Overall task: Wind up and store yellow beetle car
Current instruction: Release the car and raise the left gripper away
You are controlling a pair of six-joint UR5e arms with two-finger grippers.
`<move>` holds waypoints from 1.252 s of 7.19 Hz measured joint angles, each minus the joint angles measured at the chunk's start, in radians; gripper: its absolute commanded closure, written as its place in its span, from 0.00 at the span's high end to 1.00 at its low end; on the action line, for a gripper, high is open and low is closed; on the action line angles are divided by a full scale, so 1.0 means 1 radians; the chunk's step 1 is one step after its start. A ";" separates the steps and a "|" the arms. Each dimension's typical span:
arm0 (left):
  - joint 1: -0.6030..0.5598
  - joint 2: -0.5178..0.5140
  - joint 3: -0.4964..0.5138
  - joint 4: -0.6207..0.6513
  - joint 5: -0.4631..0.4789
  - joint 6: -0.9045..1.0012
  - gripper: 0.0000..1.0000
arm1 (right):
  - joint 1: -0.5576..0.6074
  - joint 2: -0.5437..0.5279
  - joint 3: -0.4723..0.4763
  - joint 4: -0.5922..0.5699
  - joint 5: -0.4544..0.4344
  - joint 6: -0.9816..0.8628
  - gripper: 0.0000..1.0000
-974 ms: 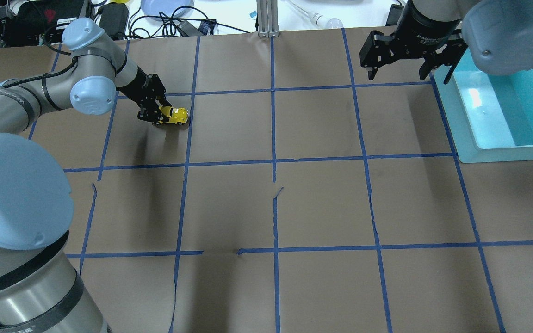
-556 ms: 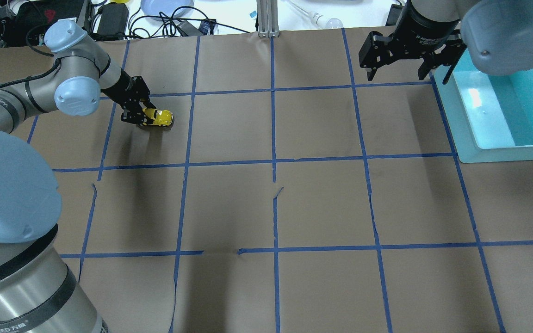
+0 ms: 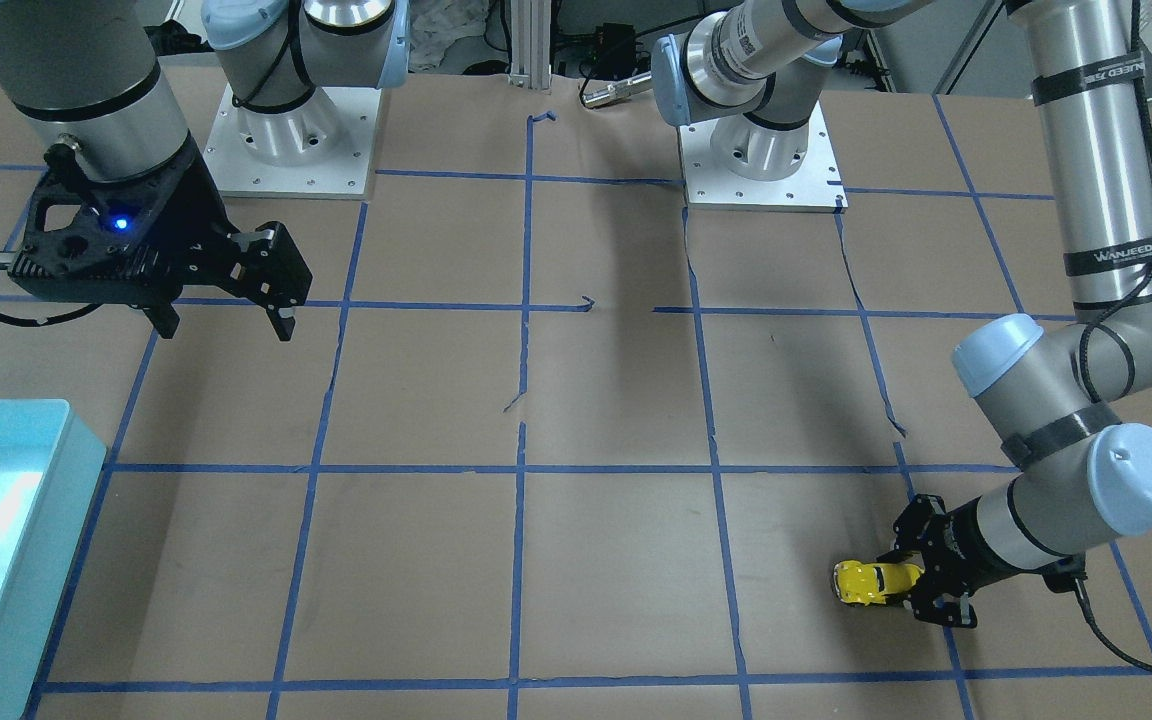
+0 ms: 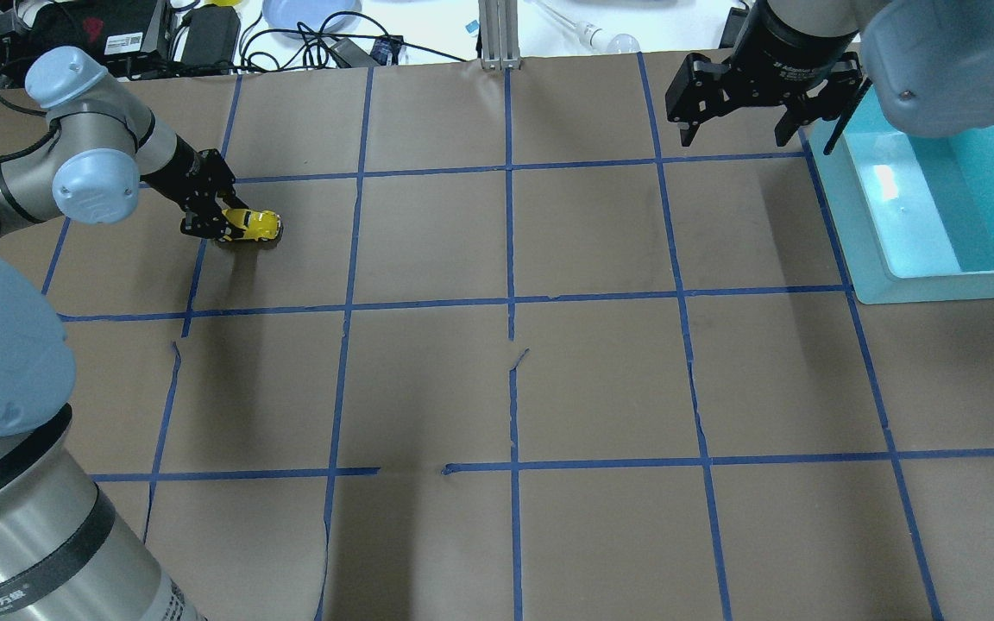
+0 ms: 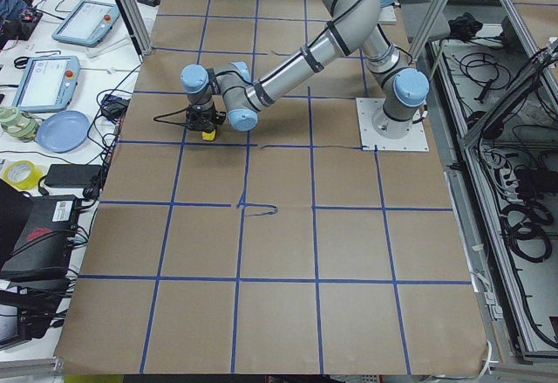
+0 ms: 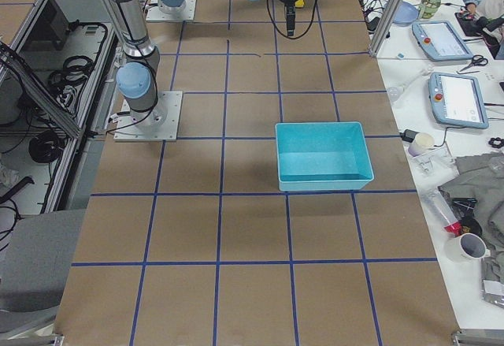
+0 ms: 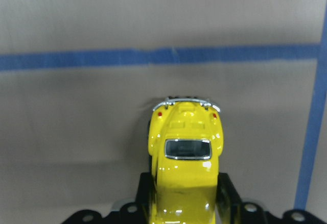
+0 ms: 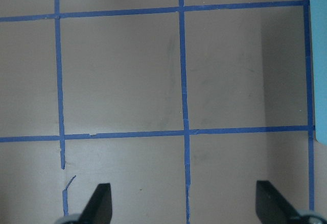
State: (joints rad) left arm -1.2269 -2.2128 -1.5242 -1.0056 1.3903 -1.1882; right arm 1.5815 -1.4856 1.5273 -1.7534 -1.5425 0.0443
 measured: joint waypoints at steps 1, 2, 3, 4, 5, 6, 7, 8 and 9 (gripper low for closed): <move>0.026 0.003 -0.004 0.000 0.000 0.042 0.69 | 0.000 -0.001 -0.001 0.000 0.001 -0.003 1.00; 0.044 0.006 -0.005 0.000 0.000 0.065 0.96 | 0.000 -0.005 -0.002 0.000 0.001 -0.004 1.00; 0.051 0.009 -0.006 0.002 -0.002 0.072 1.00 | 0.000 -0.007 -0.002 0.001 0.000 -0.006 1.00; 0.047 0.018 -0.004 0.005 -0.004 0.073 0.98 | 0.000 -0.008 -0.002 0.001 0.000 -0.007 1.00; 0.035 0.033 -0.001 0.006 -0.004 0.072 0.98 | 0.000 -0.008 -0.001 0.001 -0.001 -0.007 1.00; 0.018 0.055 0.003 0.002 -0.003 0.074 0.98 | 0.000 -0.008 -0.001 0.000 -0.001 -0.007 1.00; 0.004 0.082 0.006 -0.008 -0.001 0.090 0.99 | 0.000 -0.008 -0.001 0.000 -0.001 -0.007 1.00; -0.013 0.113 0.015 -0.030 0.023 0.165 1.00 | 0.000 -0.007 -0.001 0.000 -0.001 -0.007 1.00; -0.031 0.145 0.037 -0.080 0.074 0.302 1.00 | 0.000 -0.006 0.000 0.000 -0.001 -0.008 1.00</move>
State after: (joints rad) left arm -1.2578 -2.0681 -1.4876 -1.0852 1.4648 -0.8858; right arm 1.5815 -1.4921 1.5273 -1.7533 -1.5436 0.0364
